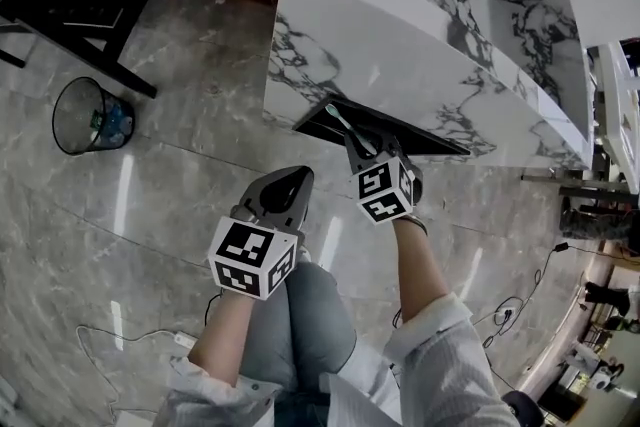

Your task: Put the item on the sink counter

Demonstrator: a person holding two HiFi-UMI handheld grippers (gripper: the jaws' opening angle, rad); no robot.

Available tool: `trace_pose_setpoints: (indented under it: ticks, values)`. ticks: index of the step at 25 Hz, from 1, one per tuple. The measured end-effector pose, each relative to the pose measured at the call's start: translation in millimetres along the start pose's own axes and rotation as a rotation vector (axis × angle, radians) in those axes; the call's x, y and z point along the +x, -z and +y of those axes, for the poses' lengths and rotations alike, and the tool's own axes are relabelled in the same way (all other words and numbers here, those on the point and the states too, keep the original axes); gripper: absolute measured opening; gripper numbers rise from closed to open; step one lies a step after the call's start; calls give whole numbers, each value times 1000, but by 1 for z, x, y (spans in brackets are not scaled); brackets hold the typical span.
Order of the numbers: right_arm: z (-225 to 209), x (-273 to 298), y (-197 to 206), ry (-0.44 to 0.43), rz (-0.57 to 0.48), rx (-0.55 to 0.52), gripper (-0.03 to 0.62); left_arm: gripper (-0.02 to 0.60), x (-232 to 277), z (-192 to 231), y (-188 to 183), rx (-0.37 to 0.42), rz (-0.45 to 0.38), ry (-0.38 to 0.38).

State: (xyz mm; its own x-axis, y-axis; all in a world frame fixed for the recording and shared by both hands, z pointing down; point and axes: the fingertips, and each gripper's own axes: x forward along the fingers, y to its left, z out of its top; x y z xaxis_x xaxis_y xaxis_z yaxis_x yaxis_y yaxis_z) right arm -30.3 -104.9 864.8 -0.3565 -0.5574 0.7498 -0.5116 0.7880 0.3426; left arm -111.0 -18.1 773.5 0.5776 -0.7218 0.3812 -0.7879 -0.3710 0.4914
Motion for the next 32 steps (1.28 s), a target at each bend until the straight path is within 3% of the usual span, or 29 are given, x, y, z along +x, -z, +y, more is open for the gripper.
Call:
trace_pose_setpoints:
  ticks: [11, 17, 23, 32]
  values:
    - [-18, 42, 18, 81, 109, -116, 46, 17, 18, 11, 9, 17, -1, -13]
    - [-22, 59, 30, 81, 165, -210, 46, 17, 20, 8, 12, 38, -13, -4]
    - [-29, 63, 38, 103, 195, -192, 43, 17, 22, 6, 13, 53, -18, 1]
    - [-22, 28, 22, 120, 115, -142, 52, 17, 4, -8, -4, 53, -17, -19]
